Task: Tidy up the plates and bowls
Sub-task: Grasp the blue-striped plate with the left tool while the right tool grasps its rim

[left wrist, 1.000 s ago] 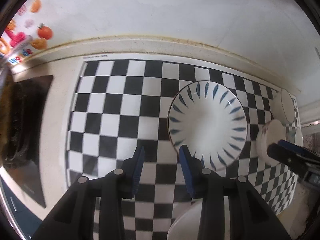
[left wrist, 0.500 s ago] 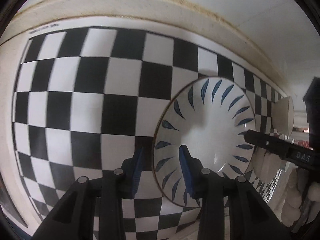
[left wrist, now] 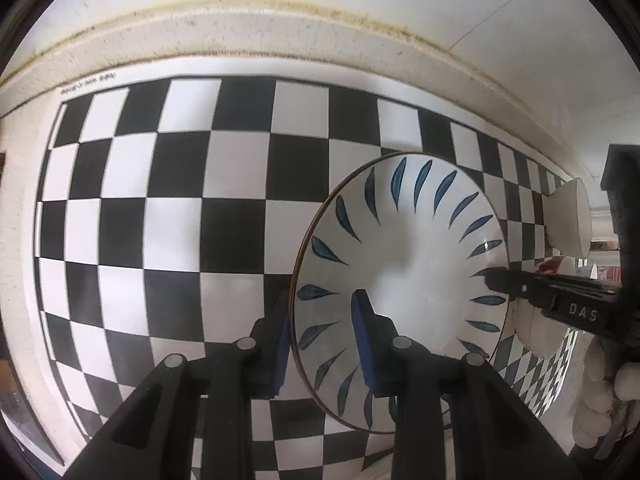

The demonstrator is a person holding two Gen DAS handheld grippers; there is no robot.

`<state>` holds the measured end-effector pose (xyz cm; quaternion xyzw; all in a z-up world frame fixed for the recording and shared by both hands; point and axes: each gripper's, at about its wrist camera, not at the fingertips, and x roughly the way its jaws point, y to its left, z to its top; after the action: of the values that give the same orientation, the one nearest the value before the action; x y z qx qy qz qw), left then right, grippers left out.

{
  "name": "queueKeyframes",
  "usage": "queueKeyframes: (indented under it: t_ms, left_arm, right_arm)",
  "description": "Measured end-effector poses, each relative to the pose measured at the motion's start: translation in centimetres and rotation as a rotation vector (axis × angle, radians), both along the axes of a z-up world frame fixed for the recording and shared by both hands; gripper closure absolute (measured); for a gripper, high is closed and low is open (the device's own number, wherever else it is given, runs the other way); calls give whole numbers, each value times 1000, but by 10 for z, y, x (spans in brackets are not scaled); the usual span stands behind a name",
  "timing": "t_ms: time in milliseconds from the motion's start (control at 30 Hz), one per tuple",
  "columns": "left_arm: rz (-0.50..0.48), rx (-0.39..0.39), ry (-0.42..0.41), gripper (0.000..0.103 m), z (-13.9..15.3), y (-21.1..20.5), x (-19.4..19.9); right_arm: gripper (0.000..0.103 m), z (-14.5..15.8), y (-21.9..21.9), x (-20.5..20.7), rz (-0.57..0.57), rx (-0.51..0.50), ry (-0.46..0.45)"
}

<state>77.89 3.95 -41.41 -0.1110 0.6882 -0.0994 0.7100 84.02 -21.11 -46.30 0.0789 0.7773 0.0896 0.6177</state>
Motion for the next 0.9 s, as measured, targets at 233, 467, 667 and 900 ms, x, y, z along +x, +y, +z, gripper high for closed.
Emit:
queueKeyframes:
  t_ms: [233,467,667,900]
  left_arm:
    - [-6,3,-48,77,30,4,-15]
    - [-28,26,-89,77,63,-1,-51]
    - [-36,33,-111,77,90,-10,-94]
    - [-70,47,-122,77,106,-26,-146]
  right_arm:
    - [92,34,-3,-16,-6,35,-52]
    - [93,86,-10,-51,11,71,-118]
    - [93,122,-14,-96,30,87,-161]
    - [93,131,-41,-164,30,109,-151]
